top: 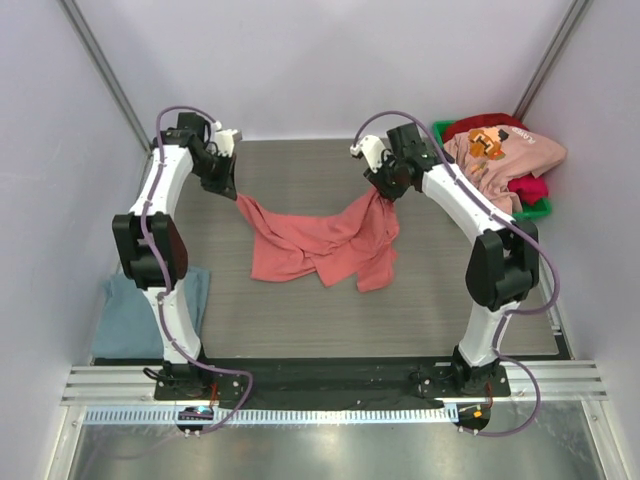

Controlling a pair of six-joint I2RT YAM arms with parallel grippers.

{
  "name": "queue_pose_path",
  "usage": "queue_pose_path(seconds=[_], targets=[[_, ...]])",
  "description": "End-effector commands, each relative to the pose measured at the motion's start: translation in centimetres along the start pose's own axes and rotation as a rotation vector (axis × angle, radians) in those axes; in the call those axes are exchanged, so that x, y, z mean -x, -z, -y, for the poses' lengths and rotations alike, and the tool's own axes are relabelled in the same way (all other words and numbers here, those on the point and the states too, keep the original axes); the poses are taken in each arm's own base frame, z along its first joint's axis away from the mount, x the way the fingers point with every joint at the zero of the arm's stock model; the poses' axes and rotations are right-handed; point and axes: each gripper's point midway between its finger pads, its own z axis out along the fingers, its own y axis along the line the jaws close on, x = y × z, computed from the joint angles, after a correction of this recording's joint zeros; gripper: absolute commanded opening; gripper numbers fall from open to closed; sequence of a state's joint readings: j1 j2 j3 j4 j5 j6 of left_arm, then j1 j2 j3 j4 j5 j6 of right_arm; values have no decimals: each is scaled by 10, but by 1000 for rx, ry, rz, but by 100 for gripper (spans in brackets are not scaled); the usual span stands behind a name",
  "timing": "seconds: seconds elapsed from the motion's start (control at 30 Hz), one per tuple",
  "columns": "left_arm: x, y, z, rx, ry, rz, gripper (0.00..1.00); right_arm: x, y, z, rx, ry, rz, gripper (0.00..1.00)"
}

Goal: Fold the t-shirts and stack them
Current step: Flatten the tshirt out

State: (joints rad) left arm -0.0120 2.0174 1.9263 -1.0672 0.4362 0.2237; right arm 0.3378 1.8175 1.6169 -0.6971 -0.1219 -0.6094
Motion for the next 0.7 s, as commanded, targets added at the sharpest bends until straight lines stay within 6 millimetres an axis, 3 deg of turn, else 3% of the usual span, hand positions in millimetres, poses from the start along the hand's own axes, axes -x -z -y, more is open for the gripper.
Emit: queue_pose_path(seconds=[0.0, 0.1, 0.13, 0.17, 0.23, 0.27, 0.3, 0.33, 0.43, 0.53, 0.67], targets=[[32, 14, -2, 37, -12, 93, 0, 58, 37, 53, -192, -6, 163, 35], [31, 6, -3, 45, -2, 84, 0, 76, 69, 30, -108, 55, 276, 36], [28, 5, -1, 48, -5, 79, 0, 65, 65, -1, 11, 85, 288, 37], [27, 3, 3, 48, -19, 73, 0, 70, 77, -24, 49, 128, 317, 37], [20, -1, 7, 47, -19, 52, 0, 56, 73, -64, 145, 153, 295, 37], [19, 0, 9, 48, -20, 51, 0, 34, 61, -93, 224, 154, 255, 36], [15, -1, 11, 47, -13, 43, 0, 33, 63, -119, 274, 181, 259, 36], [14, 0, 11, 52, -13, 41, 0, 15, 55, -139, 326, 173, 222, 35], [10, 4, 13, 57, -12, 34, 0, 1, 46, -183, 415, 189, 232, 34], [3, 7, 17, 51, -5, 22, 0, -5, 33, -211, 435, 258, 269, 34], [-7, 4, 18, 47, 11, 3, 0, -11, 19, -233, 486, 293, 274, 32]])
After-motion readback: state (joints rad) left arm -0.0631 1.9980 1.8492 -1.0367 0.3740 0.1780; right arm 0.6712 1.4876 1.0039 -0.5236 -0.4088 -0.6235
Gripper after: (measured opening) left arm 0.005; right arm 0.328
